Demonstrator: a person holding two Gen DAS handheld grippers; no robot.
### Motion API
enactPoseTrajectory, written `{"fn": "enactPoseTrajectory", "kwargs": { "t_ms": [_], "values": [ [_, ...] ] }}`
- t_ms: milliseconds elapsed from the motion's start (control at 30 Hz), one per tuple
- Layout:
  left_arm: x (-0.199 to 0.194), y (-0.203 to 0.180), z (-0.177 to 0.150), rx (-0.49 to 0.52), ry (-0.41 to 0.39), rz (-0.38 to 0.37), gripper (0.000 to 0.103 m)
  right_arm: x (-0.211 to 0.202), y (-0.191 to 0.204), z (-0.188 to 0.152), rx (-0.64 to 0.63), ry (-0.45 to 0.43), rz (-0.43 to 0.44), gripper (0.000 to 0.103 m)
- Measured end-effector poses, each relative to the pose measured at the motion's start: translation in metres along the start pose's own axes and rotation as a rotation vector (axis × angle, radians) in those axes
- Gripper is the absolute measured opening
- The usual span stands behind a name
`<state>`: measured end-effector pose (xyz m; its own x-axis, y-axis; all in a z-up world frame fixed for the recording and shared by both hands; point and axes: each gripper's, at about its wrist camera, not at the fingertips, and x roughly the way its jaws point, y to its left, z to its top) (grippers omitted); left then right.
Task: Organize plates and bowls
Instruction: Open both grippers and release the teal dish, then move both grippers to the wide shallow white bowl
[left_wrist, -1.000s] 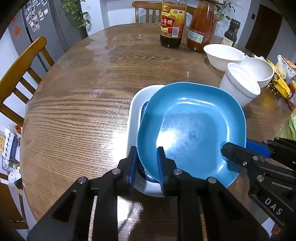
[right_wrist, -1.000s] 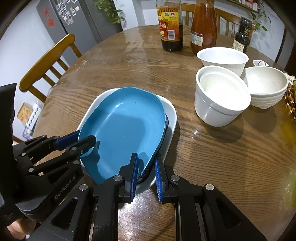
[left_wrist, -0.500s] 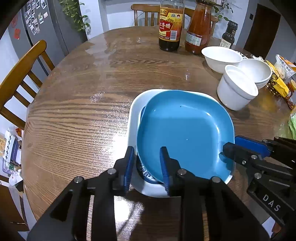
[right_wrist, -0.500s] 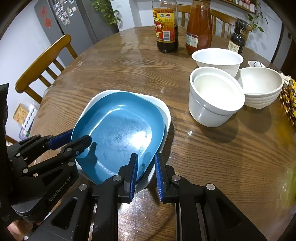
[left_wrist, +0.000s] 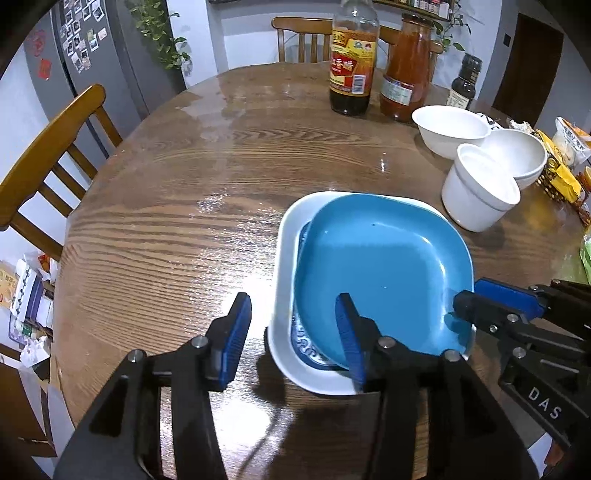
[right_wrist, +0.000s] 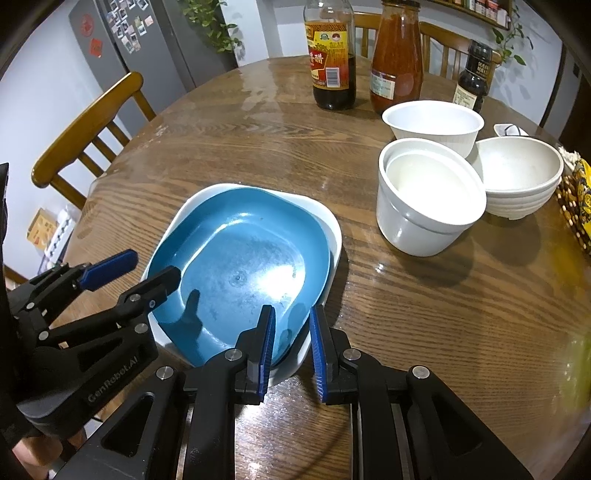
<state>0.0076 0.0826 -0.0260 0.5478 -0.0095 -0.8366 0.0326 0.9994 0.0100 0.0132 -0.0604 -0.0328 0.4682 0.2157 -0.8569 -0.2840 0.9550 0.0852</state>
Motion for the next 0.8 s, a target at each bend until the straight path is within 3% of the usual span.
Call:
{"fn": "enactPoseTrajectory", "kwargs": {
  "t_ms": [233,300,367,533,600,667,800],
  "values": [
    [0.0014,0.0046,-0.0003,-0.017,0.003,0.004,0.047,-0.0008,0.0008,0.0009,0.004,-0.005,0.005,0.02],
    [0.0015,0.0048,-0.0003,-0.017,0.003,0.004,0.048,-0.0016,0.0012,0.0005,0.007,-0.008,0.008,0.026],
    [0.0013,0.005,-0.0004,-0.017,0.001,0.004,0.049,-0.0038,0.0015,0.0006,0.01,-0.02,0.009,0.039],
    [0.0012,0.0061,-0.001,-0.017,0.0,0.005,0.051,-0.0074,0.0011,0.0016,0.014,-0.037,0.019,0.042],
    [0.0012,0.0063,-0.0012,-0.018,-0.002,0.008,0.055,-0.0078,0.0015,0.0017,0.015,-0.04,0.025,0.042],
    [0.0014,0.0077,-0.0013,-0.021,-0.004,0.017,0.067,-0.007,0.002,0.0012,0.016,-0.037,0.032,0.042],
    [0.0021,0.0101,-0.0014,-0.03,-0.001,0.031,0.075,-0.0071,0.0025,0.0005,0.018,-0.042,0.042,0.043]
  ]
}}
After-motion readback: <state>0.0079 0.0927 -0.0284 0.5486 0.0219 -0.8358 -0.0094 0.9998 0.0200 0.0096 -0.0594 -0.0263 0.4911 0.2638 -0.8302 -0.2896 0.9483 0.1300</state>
